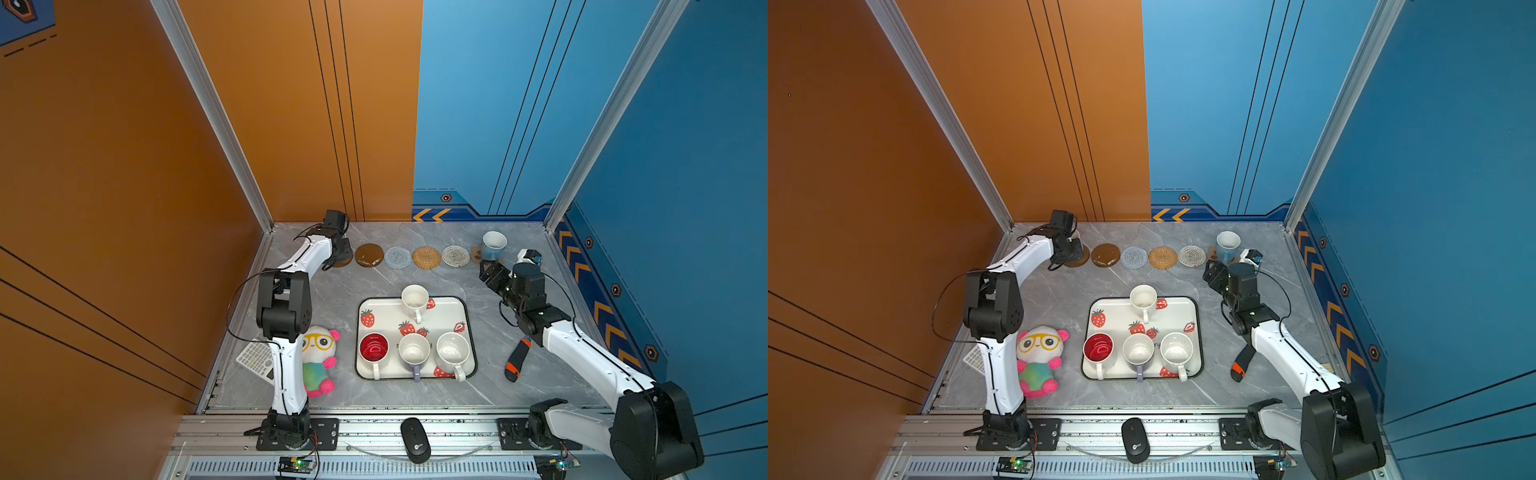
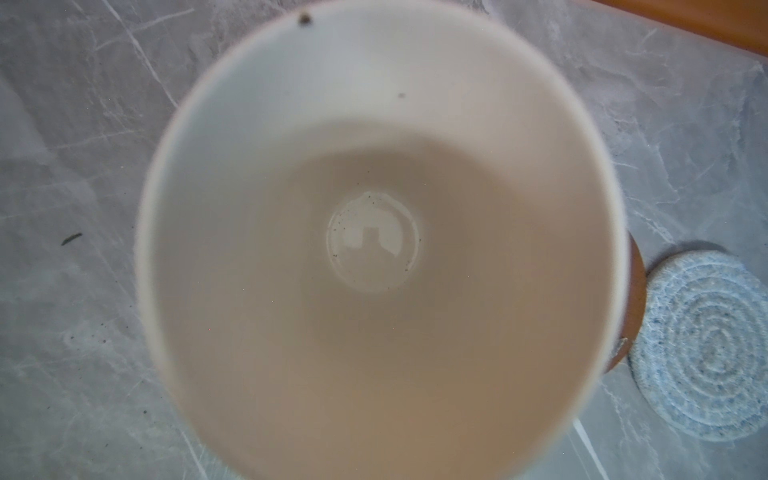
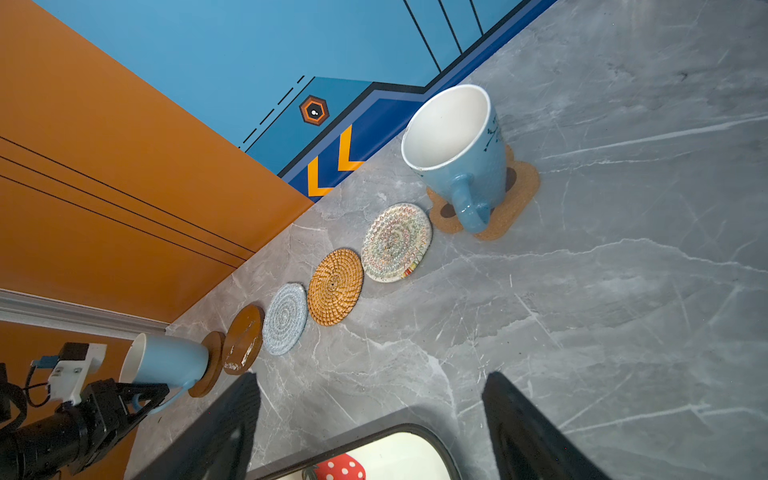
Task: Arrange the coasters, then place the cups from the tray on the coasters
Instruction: 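Lower the held mug onto the brown wooden coaster with the left gripper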
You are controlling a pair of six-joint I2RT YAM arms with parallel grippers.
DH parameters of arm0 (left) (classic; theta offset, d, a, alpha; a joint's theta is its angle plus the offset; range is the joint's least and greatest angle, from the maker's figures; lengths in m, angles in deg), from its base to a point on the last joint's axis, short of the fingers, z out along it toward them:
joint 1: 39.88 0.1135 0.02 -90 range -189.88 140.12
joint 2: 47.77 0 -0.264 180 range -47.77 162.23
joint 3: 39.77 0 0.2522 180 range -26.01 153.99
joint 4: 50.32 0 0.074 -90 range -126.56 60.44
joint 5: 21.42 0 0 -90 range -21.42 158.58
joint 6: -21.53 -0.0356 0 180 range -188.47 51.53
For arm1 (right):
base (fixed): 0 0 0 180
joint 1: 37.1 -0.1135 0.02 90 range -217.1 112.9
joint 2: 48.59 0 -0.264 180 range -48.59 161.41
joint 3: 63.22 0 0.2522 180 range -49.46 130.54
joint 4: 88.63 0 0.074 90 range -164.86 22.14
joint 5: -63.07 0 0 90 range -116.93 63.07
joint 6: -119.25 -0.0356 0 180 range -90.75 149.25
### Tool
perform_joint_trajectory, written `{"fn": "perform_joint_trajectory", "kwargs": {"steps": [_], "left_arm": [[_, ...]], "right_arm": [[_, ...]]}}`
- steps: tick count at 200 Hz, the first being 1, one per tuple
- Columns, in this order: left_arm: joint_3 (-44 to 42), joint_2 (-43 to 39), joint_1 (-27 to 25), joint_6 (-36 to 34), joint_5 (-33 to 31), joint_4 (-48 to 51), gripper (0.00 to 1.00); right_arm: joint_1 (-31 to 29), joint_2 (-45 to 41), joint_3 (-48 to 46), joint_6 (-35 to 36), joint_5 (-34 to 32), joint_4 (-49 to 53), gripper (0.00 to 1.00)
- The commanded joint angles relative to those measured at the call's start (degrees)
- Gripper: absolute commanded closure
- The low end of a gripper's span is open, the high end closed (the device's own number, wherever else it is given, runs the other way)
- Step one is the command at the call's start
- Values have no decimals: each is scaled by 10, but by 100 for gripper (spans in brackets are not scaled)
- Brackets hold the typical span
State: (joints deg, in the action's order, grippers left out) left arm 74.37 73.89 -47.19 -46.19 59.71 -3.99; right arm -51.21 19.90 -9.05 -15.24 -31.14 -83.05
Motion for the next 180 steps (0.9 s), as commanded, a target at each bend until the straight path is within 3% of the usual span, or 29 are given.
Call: {"fn": "perform_joint_trajectory", "kwargs": {"steps": [1,180], "left_arm": [[30,-1,5,-2,2,-14,100],[31,1,0,-15,-18,1,100]], "right_arm": [[4,5,6,-5,10,-7,17],[4,7,7,-6,13,-5,17]]}}
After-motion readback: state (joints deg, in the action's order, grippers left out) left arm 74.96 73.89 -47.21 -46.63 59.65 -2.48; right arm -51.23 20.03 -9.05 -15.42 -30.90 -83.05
